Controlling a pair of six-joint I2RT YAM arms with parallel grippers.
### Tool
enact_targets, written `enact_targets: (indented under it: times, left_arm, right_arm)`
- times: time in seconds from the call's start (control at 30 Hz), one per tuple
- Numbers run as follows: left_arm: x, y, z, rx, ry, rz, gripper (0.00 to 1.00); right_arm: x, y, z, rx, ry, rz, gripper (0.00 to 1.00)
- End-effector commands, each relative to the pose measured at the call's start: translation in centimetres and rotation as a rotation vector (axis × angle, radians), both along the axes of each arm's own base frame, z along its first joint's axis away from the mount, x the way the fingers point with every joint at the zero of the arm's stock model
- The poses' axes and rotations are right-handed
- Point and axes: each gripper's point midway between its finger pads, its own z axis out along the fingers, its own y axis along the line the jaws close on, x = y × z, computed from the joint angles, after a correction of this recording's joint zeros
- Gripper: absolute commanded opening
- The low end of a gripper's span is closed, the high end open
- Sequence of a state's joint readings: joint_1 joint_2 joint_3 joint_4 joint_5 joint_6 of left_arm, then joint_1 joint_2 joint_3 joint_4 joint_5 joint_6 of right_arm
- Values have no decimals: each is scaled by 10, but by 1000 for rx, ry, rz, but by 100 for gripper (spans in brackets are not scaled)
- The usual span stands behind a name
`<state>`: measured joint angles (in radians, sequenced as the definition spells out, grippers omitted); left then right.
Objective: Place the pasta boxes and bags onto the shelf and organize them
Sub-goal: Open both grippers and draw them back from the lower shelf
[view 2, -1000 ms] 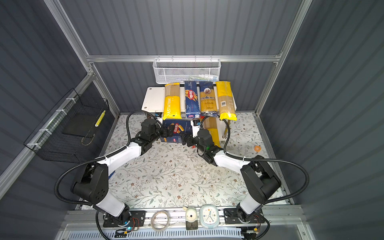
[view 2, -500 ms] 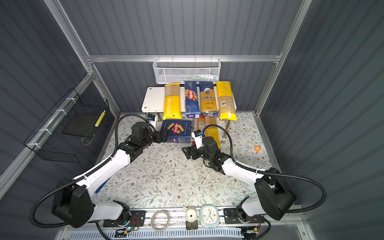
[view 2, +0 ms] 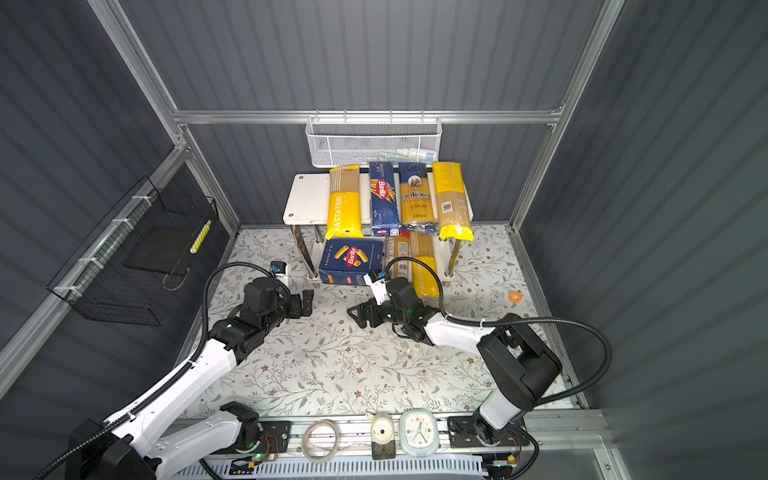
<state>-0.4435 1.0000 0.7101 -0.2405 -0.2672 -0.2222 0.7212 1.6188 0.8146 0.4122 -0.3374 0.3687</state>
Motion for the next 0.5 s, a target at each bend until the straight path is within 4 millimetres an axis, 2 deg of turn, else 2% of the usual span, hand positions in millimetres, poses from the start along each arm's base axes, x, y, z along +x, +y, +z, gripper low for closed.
enact_targets:
  times: [0.0,0.3,0.47]
  left_arm:
    - [-14,20,-10,16,25,76,100]
    - [-36,39,-30,6,57,148,100]
    - [-42,36,-36,-51,68,156,100]
  right_arm:
    - [8,20,20,79,-35,33,91]
    - [36,44,21,136,-70,21,91]
    - [50,54,22,141,-86,11,91]
